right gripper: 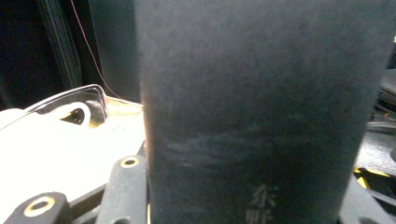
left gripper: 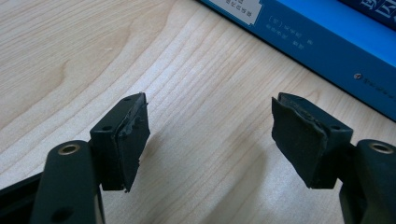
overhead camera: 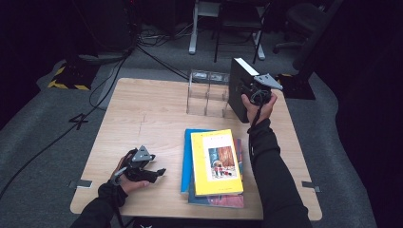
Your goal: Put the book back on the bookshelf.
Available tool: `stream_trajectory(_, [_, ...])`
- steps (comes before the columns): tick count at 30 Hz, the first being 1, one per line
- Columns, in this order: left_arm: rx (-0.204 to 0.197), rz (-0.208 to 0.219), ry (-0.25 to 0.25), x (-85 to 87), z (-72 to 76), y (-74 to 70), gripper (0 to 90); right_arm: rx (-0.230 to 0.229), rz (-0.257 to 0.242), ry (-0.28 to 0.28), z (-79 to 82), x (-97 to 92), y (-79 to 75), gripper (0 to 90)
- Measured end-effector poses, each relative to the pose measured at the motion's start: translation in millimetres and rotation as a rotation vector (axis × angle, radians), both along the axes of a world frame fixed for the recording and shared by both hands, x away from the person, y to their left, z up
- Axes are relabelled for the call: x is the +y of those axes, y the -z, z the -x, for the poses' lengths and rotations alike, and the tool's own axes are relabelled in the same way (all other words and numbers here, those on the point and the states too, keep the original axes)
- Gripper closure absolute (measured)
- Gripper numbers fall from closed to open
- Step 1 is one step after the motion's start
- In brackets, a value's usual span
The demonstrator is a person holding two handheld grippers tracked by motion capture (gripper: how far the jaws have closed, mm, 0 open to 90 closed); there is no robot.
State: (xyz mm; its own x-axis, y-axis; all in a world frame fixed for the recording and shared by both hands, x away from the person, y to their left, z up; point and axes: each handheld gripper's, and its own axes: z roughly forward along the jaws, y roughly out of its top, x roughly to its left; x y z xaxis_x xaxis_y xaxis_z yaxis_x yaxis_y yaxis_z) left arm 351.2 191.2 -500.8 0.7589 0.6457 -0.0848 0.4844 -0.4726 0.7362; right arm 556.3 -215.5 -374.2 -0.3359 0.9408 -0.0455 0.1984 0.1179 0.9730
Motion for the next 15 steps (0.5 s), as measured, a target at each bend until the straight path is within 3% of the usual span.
stream_trajectory(15, [0.001, -0.004, 0.005, -0.5, 0.3, 1.1, 27.8, 0.008, 0.001, -0.016, 9.5, -6.1, 26.3, 53.5])
